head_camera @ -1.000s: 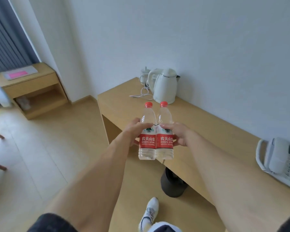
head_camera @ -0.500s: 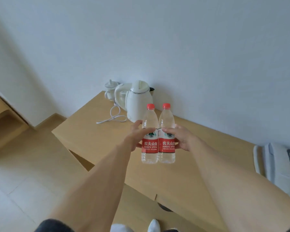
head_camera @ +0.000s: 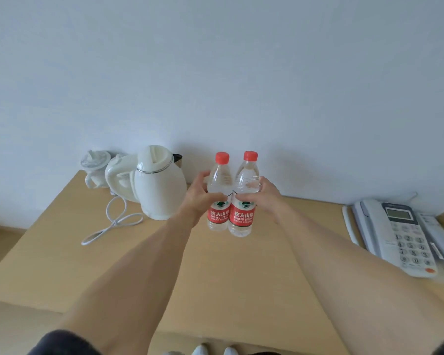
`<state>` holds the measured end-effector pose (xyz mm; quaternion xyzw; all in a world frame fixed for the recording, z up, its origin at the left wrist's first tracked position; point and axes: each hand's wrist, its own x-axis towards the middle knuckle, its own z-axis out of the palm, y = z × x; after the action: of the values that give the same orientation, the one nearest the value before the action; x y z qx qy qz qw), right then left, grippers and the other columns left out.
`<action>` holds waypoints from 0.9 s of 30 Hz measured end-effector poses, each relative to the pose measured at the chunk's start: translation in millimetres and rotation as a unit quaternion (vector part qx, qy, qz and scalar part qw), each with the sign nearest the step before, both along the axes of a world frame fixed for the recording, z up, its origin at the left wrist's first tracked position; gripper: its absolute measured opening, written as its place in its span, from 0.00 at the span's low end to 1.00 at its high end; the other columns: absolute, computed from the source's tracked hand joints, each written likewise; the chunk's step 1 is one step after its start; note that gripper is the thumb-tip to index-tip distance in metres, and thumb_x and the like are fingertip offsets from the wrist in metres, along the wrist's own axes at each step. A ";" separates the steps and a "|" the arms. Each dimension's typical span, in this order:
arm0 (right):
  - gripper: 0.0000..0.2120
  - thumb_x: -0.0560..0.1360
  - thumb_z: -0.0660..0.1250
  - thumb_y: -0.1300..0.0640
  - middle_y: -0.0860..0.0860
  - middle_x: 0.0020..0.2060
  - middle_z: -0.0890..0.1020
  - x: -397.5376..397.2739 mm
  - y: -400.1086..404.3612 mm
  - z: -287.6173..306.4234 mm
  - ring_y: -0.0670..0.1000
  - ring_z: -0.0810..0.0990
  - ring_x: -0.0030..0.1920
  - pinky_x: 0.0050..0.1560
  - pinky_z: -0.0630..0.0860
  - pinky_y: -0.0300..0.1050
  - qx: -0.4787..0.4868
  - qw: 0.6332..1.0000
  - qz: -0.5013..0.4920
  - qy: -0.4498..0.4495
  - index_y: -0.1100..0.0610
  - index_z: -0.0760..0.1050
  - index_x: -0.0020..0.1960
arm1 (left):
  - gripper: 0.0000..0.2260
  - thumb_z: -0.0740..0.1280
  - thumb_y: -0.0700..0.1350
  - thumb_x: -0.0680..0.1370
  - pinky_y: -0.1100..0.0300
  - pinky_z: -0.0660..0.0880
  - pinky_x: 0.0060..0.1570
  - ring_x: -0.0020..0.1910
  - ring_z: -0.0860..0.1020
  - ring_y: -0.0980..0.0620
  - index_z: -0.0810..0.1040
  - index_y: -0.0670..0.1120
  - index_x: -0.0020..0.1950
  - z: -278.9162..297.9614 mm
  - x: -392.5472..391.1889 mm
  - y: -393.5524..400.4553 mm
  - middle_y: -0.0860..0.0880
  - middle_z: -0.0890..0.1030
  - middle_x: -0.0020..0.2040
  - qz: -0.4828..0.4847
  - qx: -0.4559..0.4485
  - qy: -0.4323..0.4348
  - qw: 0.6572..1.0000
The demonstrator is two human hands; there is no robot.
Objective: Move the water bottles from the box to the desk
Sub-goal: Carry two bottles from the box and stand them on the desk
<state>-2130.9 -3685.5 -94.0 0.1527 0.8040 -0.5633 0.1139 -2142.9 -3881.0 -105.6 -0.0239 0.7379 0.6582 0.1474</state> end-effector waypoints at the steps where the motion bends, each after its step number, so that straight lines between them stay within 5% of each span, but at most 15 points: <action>1: 0.29 0.67 0.81 0.56 0.49 0.58 0.81 -3.0 -1.6 1.0 0.52 0.81 0.58 0.59 0.78 0.51 0.022 1.000 0.001 0.010 0.56 0.72 0.63 | 0.32 0.77 0.37 0.66 0.56 0.78 0.48 0.51 0.83 0.49 0.71 0.51 0.67 -1.6 -5.4 -1.3 0.46 0.83 0.52 -0.008 -0.010 0.008 1.000; 8: 0.25 0.66 0.80 0.52 0.43 0.44 0.79 -20.7 -16.0 1.9 0.49 0.78 0.47 0.37 0.69 0.39 0.155 0.984 0.013 0.081 0.51 0.69 0.54 | 0.28 0.77 0.34 0.68 0.63 0.73 0.43 0.51 0.80 0.53 0.74 0.50 0.64 -7.3 -33.0 -11.2 0.49 0.83 0.52 -0.012 -0.073 0.040 0.996; 16: 0.28 0.64 0.81 0.50 0.49 0.48 0.83 -28.4 -13.3 -16.5 0.53 0.81 0.51 0.49 0.78 0.50 0.196 0.972 -0.024 0.125 0.53 0.72 0.58 | 0.31 0.78 0.37 0.66 0.53 0.77 0.56 0.57 0.79 0.51 0.74 0.51 0.67 -10.3 -50.0 -3.2 0.51 0.81 0.57 -0.019 -0.119 0.074 0.990; 27: 0.27 0.66 0.80 0.51 0.48 0.51 0.82 -27.4 5.4 -21.1 0.52 0.80 0.54 0.51 0.76 0.47 0.156 0.981 -0.017 0.116 0.53 0.73 0.60 | 0.30 0.76 0.42 0.68 0.57 0.76 0.51 0.55 0.80 0.50 0.72 0.52 0.68 -8.3 -46.2 0.6 0.54 0.81 0.54 -0.059 -0.251 0.144 0.955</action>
<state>-2158.3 -3680.1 -115.1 0.1160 0.8868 -0.4471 -0.0152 -2189.1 -3880.4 -113.9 0.0785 0.8928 0.4384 0.0676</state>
